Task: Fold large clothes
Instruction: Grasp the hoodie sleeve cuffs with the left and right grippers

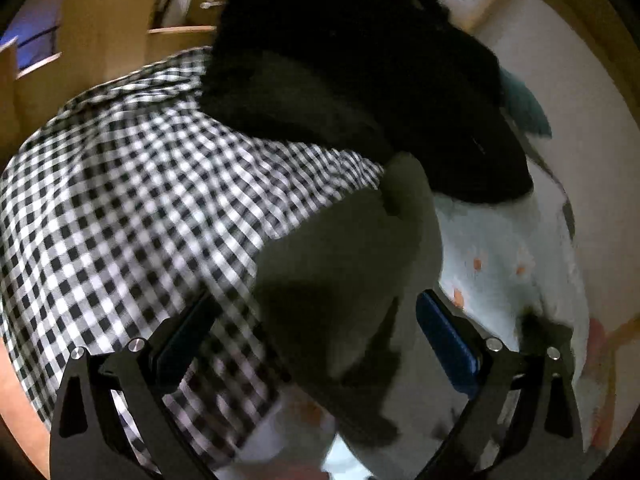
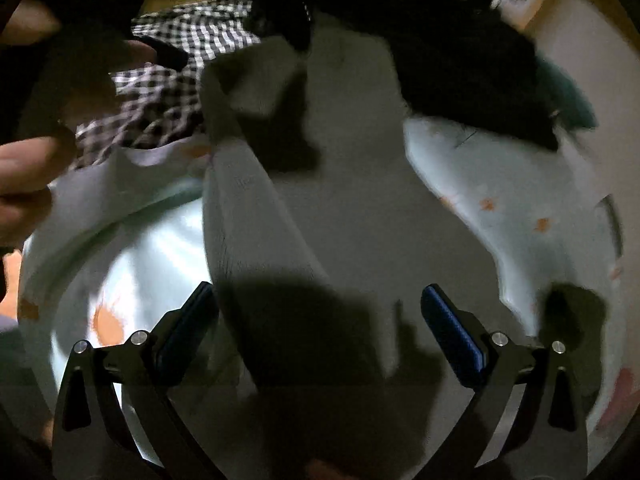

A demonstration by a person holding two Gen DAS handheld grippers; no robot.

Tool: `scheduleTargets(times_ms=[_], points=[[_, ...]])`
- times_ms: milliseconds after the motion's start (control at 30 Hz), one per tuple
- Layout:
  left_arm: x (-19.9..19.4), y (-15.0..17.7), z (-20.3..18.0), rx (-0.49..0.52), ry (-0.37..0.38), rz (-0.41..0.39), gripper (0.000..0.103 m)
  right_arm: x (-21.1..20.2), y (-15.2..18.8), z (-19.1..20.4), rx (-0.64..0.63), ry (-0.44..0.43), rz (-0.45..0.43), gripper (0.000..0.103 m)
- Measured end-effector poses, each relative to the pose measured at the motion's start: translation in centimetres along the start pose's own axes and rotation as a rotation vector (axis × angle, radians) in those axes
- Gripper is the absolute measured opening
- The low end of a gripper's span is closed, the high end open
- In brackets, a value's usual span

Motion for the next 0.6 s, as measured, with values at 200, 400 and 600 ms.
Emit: scheduleTargets(times_ms=[200,400,600], points=[[-0.5,-0.3,0.7,-0.087,0.117,0.03,0.098,-1.8,-0.2,-3.2,0.261,-0.219,-0.084,0.015],[-2.5,3.9,-0.5,-0.271,0.323,0.092,0.098,-6.3,0.7,-8.9,0.436,-0.273,-0.236,0.013],[-1.9,8.3,-4.8,-0.363,0.489,0.174,0.098,-11.7,4.7,-9.5,0.403,-0.267,-0.294,0.012]])
Point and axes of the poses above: each gripper's, at about its wrist camera, not at the fingertips, and x roughly the way its jaws point, z to its left, y to its underside, the point moved 6 cm from there along x, roughly the way its jaws point, and after that the axes turned 9 degrees about -x, right-handed, at the moved point
